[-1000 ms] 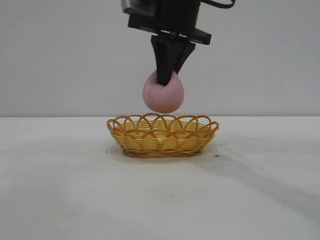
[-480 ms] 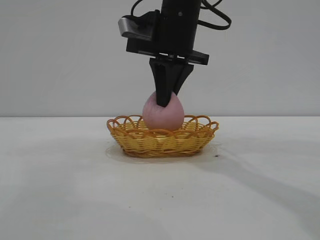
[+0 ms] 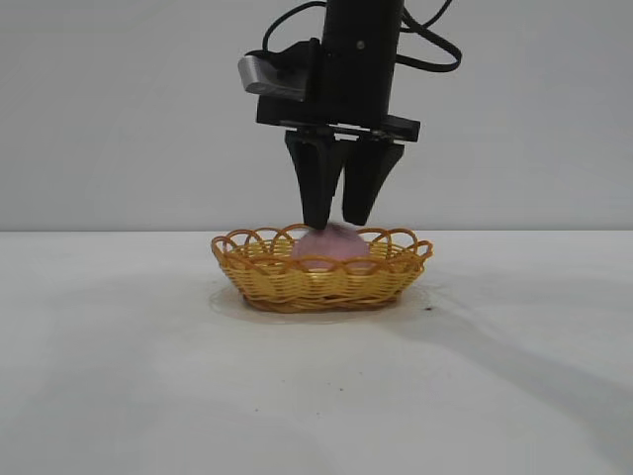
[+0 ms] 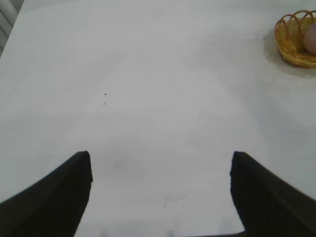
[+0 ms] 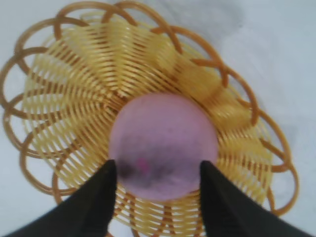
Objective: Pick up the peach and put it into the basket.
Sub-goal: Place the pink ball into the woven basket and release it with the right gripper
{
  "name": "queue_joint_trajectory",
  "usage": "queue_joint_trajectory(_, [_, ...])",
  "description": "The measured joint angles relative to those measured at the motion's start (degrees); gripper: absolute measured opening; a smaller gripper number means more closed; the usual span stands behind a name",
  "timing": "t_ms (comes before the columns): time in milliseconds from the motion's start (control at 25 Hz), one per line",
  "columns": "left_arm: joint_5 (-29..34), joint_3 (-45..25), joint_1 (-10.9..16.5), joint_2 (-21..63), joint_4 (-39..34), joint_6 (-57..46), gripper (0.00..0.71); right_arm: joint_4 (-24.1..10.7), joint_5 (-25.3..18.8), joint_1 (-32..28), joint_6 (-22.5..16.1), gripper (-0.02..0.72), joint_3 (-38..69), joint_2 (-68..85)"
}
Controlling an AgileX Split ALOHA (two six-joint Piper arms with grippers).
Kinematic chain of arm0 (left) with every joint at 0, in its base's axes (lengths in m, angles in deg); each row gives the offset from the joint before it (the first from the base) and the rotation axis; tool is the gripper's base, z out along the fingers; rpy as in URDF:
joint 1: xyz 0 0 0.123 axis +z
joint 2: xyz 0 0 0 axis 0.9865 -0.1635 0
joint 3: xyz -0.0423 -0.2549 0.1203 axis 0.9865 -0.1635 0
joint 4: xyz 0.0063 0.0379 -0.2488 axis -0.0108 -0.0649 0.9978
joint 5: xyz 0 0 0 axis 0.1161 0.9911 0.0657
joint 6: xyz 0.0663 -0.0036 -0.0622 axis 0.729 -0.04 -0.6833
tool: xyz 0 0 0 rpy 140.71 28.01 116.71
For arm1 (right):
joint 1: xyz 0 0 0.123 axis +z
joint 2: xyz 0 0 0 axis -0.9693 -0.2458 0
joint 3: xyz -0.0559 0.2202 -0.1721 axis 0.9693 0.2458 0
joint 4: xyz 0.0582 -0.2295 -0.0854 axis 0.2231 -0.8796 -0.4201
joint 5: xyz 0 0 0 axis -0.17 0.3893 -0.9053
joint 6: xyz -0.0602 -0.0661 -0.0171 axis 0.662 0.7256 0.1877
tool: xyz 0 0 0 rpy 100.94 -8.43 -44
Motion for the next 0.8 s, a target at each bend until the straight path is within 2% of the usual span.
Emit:
queue_joint_trajectory(440, [0.00,0.00,0.00,0.00,0.00,0.00,0.516,-1.44,0.00,-0.84,-1.28,0.396,-5.24,0.00])
queue_joint_trajectory(560, [0.00,0.00,0.00,0.00,0.00,0.00,0.516,-1.33,0.00,-3.85,-2.40,0.396,-7.10,0.21])
queue_joint_trajectory(600, [0.00,0.00,0.00,0.00,0.00,0.00,0.516,-1.33,0.00,-5.42,-2.87,0.436,-7.33,0.46])
queue_joint_trajectory(800, [0.00,0.00,0.00,0.00,0.00,0.00,0.516,-1.70,0.00,-14.33,-5.17,0.421,-7.38,1.57])
